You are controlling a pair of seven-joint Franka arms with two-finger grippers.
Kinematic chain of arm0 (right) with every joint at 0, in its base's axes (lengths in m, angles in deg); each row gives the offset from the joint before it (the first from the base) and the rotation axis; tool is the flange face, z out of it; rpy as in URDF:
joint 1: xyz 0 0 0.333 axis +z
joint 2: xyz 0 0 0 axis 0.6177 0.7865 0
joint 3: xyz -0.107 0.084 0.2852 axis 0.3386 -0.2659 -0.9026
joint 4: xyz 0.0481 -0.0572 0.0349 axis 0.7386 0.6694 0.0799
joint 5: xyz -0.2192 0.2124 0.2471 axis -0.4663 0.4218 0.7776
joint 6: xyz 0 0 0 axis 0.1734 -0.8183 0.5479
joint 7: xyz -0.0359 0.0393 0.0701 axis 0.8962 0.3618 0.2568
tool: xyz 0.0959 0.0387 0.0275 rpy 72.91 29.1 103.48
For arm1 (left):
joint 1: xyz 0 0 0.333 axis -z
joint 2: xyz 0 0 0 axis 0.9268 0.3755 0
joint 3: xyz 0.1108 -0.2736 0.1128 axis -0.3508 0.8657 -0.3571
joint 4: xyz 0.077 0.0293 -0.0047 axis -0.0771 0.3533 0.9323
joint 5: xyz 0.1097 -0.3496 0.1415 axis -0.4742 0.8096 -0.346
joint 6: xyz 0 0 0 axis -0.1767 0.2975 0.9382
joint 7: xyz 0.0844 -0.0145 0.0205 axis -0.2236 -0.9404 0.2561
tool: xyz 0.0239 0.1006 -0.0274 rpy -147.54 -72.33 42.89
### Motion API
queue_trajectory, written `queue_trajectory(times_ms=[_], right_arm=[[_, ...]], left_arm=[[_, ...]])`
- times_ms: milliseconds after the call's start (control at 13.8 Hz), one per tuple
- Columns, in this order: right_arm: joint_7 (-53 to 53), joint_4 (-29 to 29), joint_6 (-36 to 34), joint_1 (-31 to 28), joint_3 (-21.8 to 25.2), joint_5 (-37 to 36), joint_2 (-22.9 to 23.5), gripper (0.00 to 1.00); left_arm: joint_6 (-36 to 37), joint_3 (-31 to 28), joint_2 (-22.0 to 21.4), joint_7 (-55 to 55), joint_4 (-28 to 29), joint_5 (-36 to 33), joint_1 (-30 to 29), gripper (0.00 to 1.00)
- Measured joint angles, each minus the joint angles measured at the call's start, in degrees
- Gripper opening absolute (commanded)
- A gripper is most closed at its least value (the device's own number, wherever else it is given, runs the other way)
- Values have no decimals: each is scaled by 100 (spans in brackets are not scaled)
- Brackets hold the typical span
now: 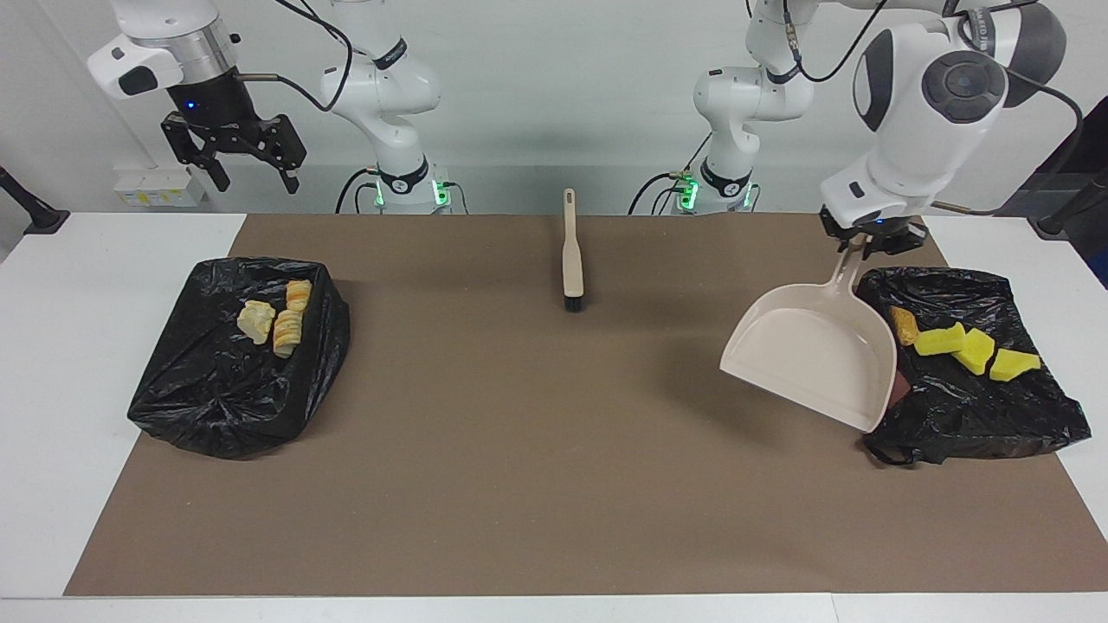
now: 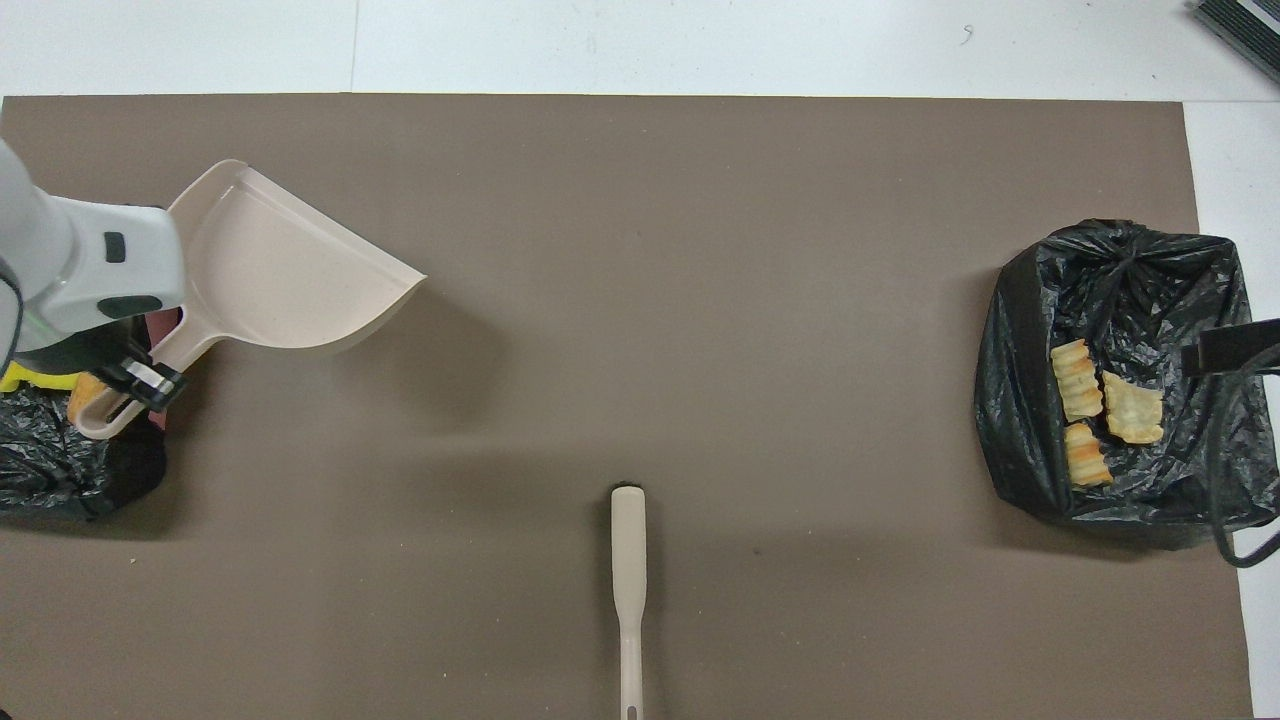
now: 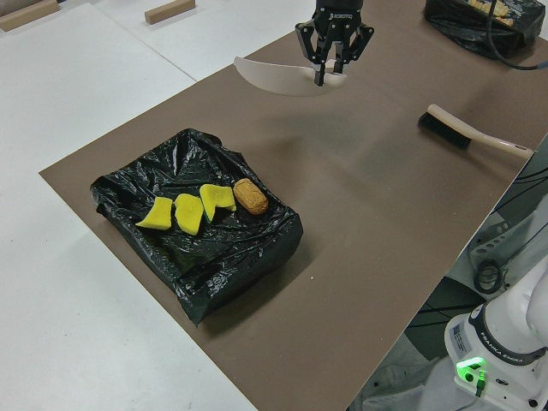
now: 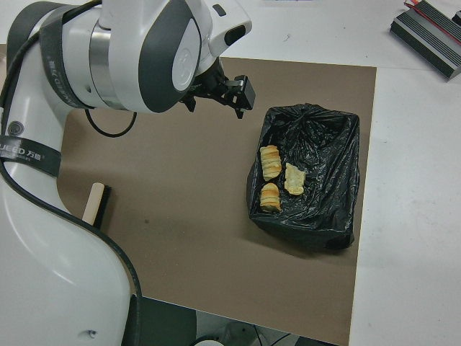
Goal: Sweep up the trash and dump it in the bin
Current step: 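Return the empty dustpan to the table center with the left gripper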
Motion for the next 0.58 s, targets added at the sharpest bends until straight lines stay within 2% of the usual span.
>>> queue_trajectory(times_ms=[290,579], right_arm=[[0,3,0,0,0,0,0,100],[0,3,0,0,0,0,0,100]], left_arm=[[-322,32,-160,1394,239,636,723,0],[-1377,43,-166,2782,665,983,1433,0]])
